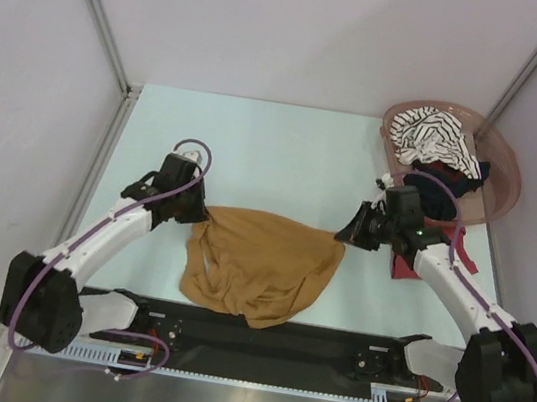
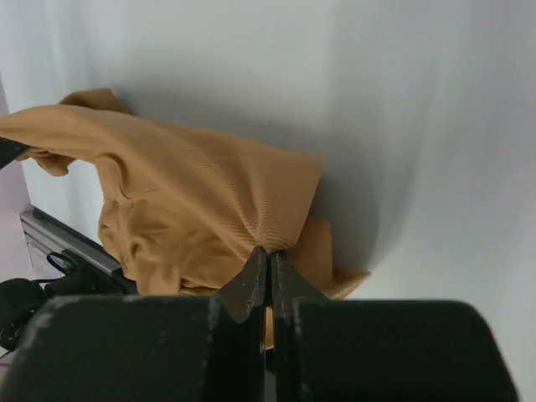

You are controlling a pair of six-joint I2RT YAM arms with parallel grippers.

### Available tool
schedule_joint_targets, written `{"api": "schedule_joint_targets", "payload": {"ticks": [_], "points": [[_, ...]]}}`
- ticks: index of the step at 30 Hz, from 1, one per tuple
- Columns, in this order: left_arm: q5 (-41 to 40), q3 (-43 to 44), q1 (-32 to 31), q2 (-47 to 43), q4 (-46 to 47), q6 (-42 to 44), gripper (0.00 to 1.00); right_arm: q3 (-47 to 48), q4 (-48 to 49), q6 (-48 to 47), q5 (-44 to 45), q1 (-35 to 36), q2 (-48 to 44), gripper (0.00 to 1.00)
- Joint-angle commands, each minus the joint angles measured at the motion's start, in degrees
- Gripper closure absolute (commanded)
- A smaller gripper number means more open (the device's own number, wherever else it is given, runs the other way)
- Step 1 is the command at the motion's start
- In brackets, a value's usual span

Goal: Fold and stack the tank tops

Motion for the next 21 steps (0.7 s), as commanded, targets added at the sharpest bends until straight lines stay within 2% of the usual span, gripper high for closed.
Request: {"api": "schedule_joint_targets", "payload": {"ticks": [1, 3, 8, 11, 12, 13, 16, 17, 18, 19, 20, 21], "points": [[9.2, -0.6, 1.4, 2.3, 12.5, -2.2, 1.0, 0.1, 12.7, 2.0, -3.6, -0.9, 0.4, 0.97], [9.2, -0.5, 1.4, 5.3, 15.4, -2.6, 1.0, 0.0, 14.7, 1.9, -3.9, -1.1, 3.5, 0.95], [3.6, 2.8, 1.4, 11.4, 14.4, -1.0, 1.0, 0.6, 20.1, 2.0, -4.1, -3.5, 8.9, 0.92], [1.7, 4.6, 1.4, 14.1, 14.9, -0.9, 1.0, 4.7, 21.8, 2.8, -4.8, -5.4, 15.4, 0.9], [1.2, 5.3, 1.4, 14.7, 14.7, -0.8, 1.0, 6.1, 21.6, 2.6, -4.8, -5.7, 16.9, 0.83], [0.8, 6.0, 1.4, 15.4, 14.4, -0.8, 1.0, 7.9, 21.6, 2.5, -4.7, -6.0, 19.2, 0.63], [-2.8, 8.7, 1.4, 17.1, 11.9, -0.2, 0.96, 8.2, 23.0, 3.0, -6.3, -7.0, 20.8, 0.52], [-4.5, 9.3, 1.4, 17.0, 11.4, 0.3, 0.9, 8.0, 23.4, 2.8, -7.0, -7.2, 21.0, 0.51], [-5.8, 9.4, 1.4, 16.7, 10.7, 0.3, 0.67, 8.0, 23.3, 2.1, -7.5, -7.4, 21.1, 0.51], [-6.7, 9.3, 1.4, 16.3, 10.6, 0.3, 0.59, 7.8, 22.7, 1.8, -7.4, -7.5, 21.2, 0.49], [-7.6, 8.8, 1.4, 15.3, 10.6, 0.2, 0.45, 7.3, 22.5, 1.3, -7.4, -7.6, 21.2, 0.48], [-9.1, 8.7, 1.4, 14.8, 10.2, -0.1, 0.27, 6.9, 22.3, 1.0, -7.5, -7.7, 21.2, 0.47]]}}
